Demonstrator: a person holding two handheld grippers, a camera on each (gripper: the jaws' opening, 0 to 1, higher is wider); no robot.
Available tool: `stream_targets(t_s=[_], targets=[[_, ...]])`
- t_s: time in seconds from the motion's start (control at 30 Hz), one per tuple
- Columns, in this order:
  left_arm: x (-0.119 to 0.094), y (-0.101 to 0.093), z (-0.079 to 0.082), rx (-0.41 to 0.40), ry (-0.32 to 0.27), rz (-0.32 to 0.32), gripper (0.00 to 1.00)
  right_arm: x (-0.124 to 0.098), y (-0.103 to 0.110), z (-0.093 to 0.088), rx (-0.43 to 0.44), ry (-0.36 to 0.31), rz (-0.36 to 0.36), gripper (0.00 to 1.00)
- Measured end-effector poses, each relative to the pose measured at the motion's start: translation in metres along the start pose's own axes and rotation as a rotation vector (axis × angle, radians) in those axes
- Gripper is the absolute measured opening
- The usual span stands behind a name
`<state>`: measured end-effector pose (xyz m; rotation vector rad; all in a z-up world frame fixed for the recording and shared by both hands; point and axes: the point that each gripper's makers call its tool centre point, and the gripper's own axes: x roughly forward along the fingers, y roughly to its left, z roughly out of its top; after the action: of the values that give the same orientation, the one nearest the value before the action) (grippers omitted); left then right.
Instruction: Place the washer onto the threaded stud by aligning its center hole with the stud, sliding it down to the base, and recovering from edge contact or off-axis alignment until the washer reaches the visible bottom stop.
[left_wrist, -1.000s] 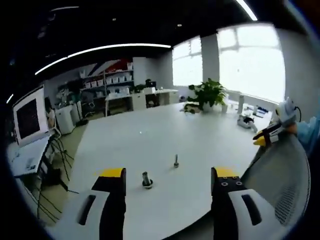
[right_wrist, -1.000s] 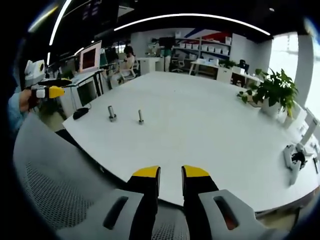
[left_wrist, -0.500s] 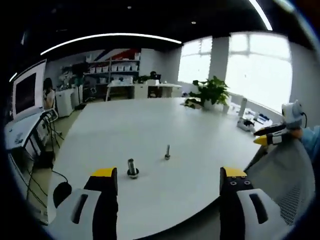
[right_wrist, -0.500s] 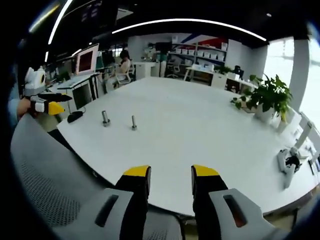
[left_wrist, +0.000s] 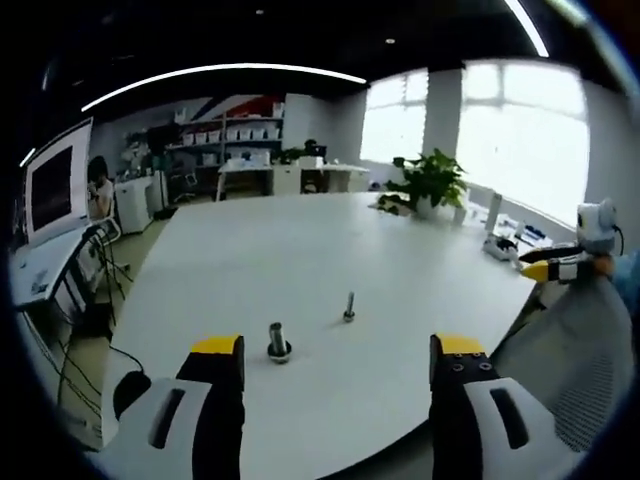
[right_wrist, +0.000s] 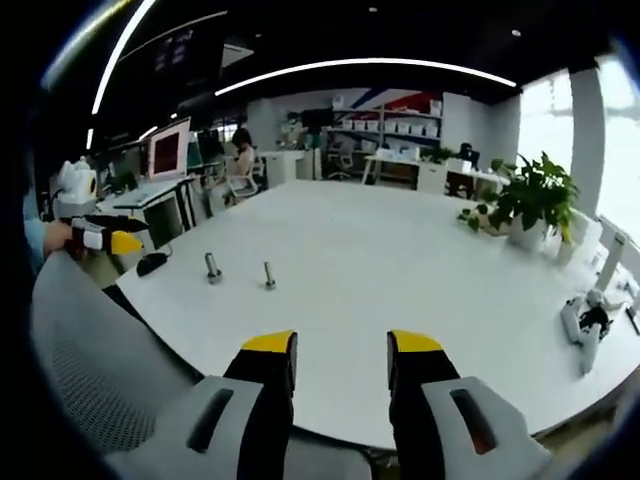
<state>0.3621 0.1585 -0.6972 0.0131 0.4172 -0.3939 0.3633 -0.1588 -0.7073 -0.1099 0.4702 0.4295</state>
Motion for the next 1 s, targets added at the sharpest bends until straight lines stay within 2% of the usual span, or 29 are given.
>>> stream_targets(t_s=[0.1,0.43,0.57,0.73,0.8,0.83,1.0], targets=[[0.001,0.002,-0.002,-0.024,0.009,0.007,0.86,0.0,0.0,0.001,-0.001,-0.002,-0.002,0.32],[0.0,-0.002,-0.005,-0.022,0.023,-0.012,0.84,0.0,0.0,0.0,0.003,0.004,-0.007,0.32],[-0.001,-0.001,-0.002,-0.012,0.007,-0.007,0.85,0.0,0.001,-0.001,0.004,0.013,-0.005,0.32],[-0.002,0.002,0.002,-0.005,-0.023,0.002,0.86,0.002,0.006,-0.008,-0.013,0.063,0.017,0.31],[-0.001,0.002,0.001,0.0,-0.024,0.001,0.86,0.001,-0.005,-0.004,-0.03,0.037,-0.042,0.38],[-0.001,0.002,0.001,-0.001,-0.021,0.001,0.86,0.0,-0.005,-0.001,-0.019,0.016,-0.049,0.41],[-0.001,0.002,-0.001,-0.003,-0.015,-0.003,0.86,0.0,0.0,-0.005,-0.011,0.037,-0.02,0.37]])
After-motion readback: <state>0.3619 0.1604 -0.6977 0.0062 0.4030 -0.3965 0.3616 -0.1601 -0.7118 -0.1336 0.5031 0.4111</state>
